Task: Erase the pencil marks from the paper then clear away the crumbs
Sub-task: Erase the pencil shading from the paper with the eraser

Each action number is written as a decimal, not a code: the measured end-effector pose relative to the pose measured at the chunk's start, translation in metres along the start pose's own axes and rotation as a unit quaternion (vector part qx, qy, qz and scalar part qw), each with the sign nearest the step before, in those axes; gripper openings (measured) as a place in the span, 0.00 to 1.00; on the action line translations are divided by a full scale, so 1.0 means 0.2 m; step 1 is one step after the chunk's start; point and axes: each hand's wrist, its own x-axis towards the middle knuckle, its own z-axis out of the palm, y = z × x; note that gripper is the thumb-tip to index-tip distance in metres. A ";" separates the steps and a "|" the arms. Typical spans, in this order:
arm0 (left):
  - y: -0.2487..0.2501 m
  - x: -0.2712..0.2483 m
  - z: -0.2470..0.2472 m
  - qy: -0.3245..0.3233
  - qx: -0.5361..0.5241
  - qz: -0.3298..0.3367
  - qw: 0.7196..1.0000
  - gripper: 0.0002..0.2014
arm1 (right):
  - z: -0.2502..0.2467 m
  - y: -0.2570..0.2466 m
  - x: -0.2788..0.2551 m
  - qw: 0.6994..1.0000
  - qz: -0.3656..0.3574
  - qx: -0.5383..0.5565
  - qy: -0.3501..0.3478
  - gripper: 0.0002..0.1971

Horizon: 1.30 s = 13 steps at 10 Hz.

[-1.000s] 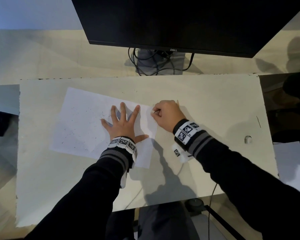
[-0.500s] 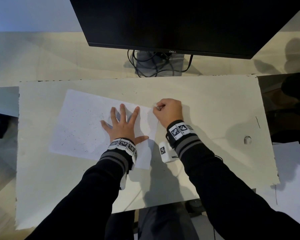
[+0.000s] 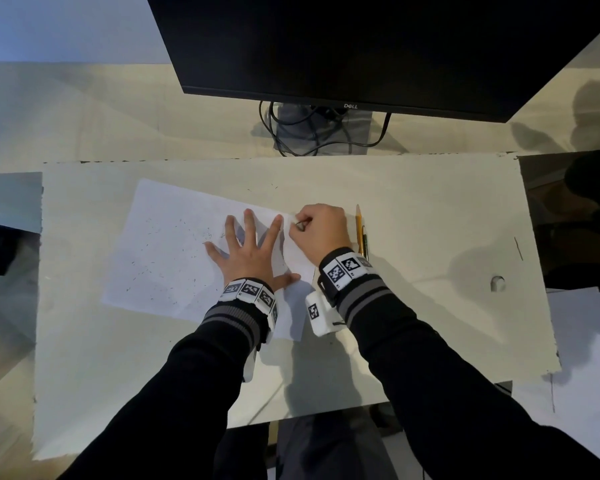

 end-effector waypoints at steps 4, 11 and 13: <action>-0.01 -0.01 0.01 0.003 0.001 0.001 1.000 0.57 | -0.11 0.14 -0.04 1.000 0.018 0.005 0.011 0.04; 0.00 -0.01 0.00 -0.001 0.000 0.002 1.000 0.57 | -0.17 0.20 -0.09 0.997 0.026 -0.065 -0.018 0.05; -0.01 -0.01 0.00 0.010 0.007 0.003 1.000 0.57 | -0.13 0.12 -0.16 0.989 -0.057 -0.067 -0.120 0.04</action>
